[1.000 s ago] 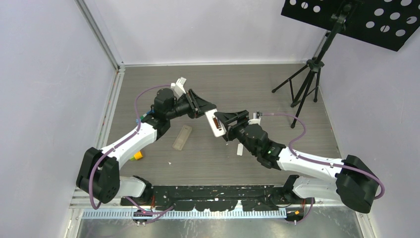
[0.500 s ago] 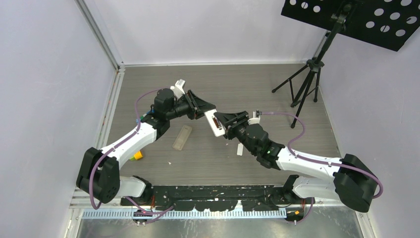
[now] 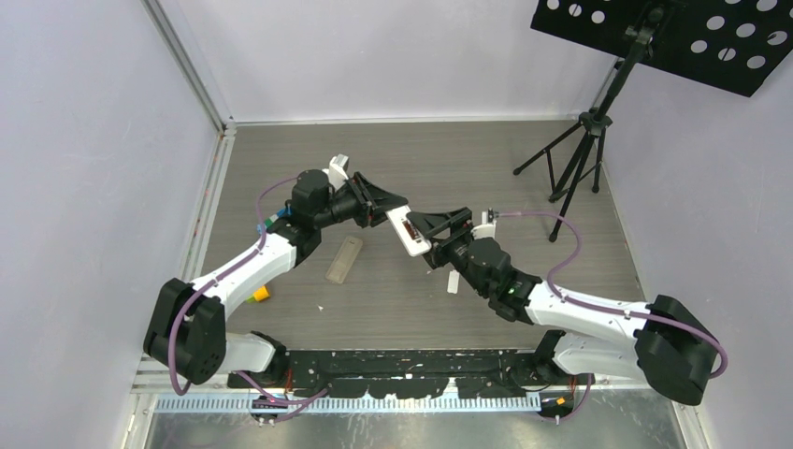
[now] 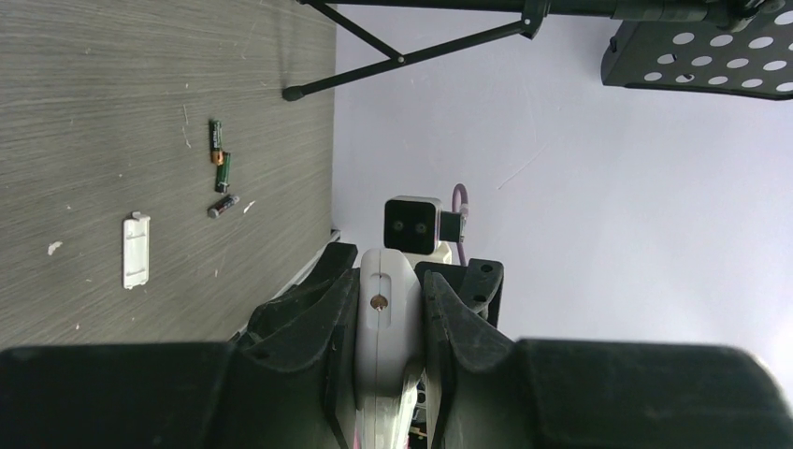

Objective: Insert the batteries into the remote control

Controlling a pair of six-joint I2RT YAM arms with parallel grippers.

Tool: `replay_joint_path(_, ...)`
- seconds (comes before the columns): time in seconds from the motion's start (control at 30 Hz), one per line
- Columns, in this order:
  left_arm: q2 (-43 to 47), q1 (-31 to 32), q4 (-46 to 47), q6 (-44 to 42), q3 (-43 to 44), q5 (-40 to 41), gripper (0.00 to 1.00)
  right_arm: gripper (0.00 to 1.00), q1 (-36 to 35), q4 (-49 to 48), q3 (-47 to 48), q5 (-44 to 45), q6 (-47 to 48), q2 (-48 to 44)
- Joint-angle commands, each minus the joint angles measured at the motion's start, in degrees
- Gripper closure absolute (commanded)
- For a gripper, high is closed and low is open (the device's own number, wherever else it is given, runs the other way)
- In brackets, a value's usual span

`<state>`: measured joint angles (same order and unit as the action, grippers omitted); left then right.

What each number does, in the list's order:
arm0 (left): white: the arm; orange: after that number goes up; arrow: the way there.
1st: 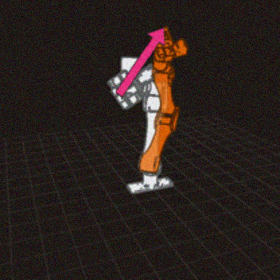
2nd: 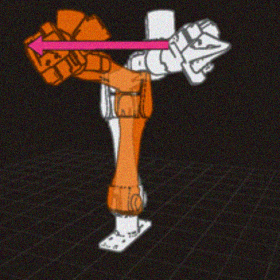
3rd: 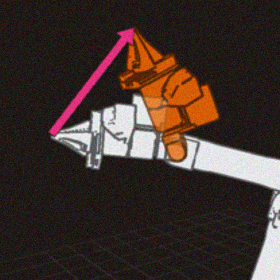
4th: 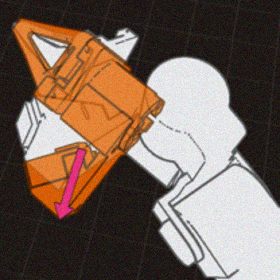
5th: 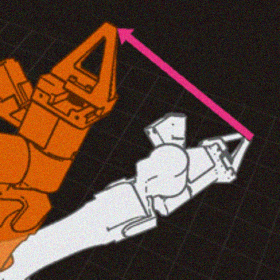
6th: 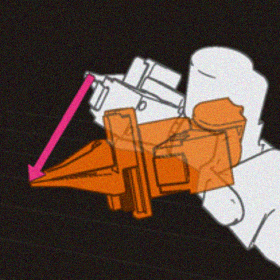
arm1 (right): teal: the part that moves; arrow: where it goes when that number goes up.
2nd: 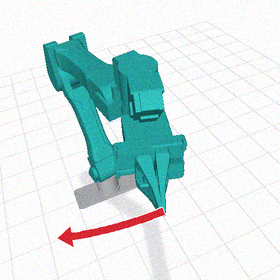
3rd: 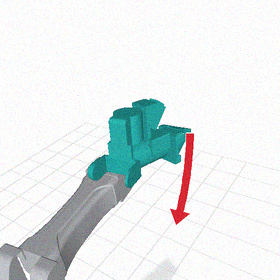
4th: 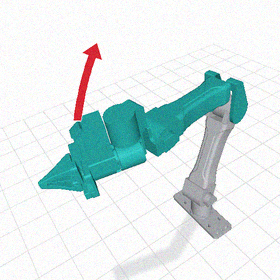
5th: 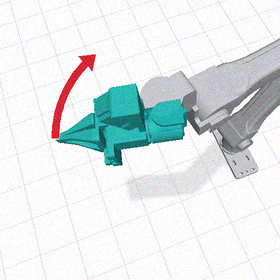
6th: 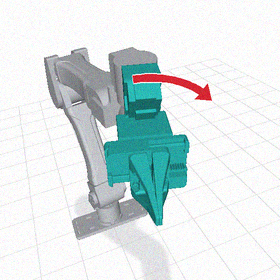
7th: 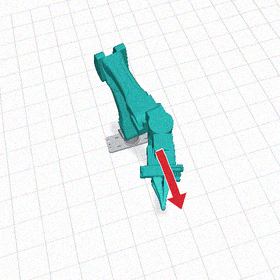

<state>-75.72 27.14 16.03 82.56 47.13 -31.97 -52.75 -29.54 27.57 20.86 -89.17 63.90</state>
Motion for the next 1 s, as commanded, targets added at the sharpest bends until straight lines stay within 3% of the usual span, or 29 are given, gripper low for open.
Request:
replay_joint_path(0.0, 2.42, -0.24, 5.15, 1.17, -0.04, -0.51, 1.00, 0.16, 0.09, -2.10, -1.40, 1.67, 4.60, -2.86)
replay_joint_path(0.53, 2.33, -0.24, 4.62, -0.35, -0.20, -0.76, 1.00, 0.16, 1.92, -8.18, -2.89, -4.23, 9.46, -3.22)
replay_joint_path(0.97, 2.53, -0.24, 1.88, -3.65, 1.10, -0.29, 1.00, 0.53, 2.57, -2.36, -1.94, -4.76, 13.36, -2.88)
